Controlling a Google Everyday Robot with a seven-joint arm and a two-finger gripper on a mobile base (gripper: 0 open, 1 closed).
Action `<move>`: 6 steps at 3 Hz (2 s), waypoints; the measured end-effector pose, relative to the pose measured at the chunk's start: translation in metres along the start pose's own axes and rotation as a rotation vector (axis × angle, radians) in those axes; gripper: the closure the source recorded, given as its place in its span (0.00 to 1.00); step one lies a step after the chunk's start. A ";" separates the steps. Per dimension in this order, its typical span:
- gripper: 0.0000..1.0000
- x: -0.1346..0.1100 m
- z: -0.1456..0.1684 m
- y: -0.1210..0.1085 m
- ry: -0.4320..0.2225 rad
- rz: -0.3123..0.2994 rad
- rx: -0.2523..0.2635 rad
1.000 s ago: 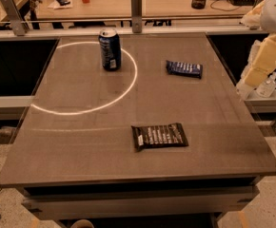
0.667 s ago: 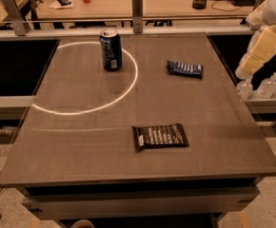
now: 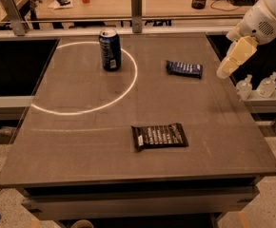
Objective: Move rxbar blueberry near pepsi can
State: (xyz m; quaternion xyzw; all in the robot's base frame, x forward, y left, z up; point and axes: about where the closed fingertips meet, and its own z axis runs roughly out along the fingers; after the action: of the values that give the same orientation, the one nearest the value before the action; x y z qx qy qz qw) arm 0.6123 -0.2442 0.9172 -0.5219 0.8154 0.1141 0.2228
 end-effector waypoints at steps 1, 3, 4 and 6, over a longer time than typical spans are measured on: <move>0.00 0.000 0.000 0.000 0.000 0.000 0.000; 0.00 0.017 0.044 -0.011 -0.038 0.047 -0.007; 0.00 0.014 0.062 -0.014 -0.059 0.031 -0.026; 0.00 -0.002 0.093 -0.015 -0.104 -0.035 -0.065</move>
Offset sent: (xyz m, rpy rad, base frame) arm 0.0101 -0.0065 -0.0612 0.0796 0.0293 -0.0608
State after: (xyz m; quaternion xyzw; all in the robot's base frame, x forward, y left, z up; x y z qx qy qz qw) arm 0.6496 -0.2105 0.8370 -0.5365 0.7894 0.1635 0.2496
